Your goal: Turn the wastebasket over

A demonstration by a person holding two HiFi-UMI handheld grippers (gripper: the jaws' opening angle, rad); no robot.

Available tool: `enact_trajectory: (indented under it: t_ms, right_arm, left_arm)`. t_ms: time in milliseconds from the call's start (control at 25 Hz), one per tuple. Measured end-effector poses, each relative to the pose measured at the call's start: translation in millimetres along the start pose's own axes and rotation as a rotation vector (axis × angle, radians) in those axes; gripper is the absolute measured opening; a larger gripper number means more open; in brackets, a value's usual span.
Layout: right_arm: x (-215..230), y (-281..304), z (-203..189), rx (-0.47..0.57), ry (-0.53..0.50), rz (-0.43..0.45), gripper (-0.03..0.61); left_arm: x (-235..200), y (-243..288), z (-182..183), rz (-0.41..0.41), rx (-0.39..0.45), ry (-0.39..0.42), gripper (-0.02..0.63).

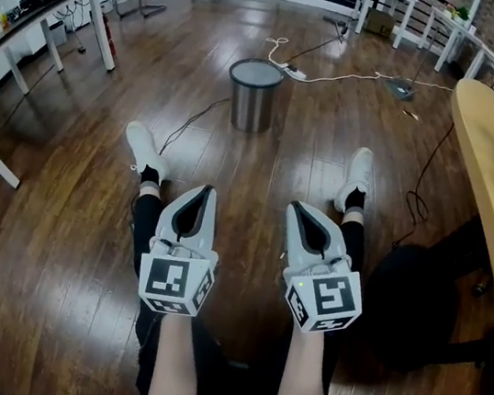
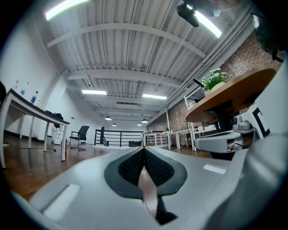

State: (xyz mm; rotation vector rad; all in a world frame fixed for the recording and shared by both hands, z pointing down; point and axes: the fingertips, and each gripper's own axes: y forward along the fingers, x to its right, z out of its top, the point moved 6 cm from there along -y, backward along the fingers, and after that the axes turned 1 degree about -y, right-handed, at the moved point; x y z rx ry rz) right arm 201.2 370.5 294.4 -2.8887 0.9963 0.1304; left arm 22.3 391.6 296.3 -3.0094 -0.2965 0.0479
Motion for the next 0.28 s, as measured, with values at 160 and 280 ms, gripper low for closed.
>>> enact_trajectory:
  t_ms: [160, 280]
  right_arm:
    - [-1.5, 2.7, 5.7, 0.011, -0.019, 0.002, -0.008]
    - [0.6, 5.0, 5.0, -0.001, -0.027, -0.009, -0.008]
  left_arm:
    - [3.2, 4.2, 4.9, -0.013, 0.007, 0.011, 0.018]
    - [3.8, 6.7, 6.5, -0.016, 0.008, 0.016, 0.017]
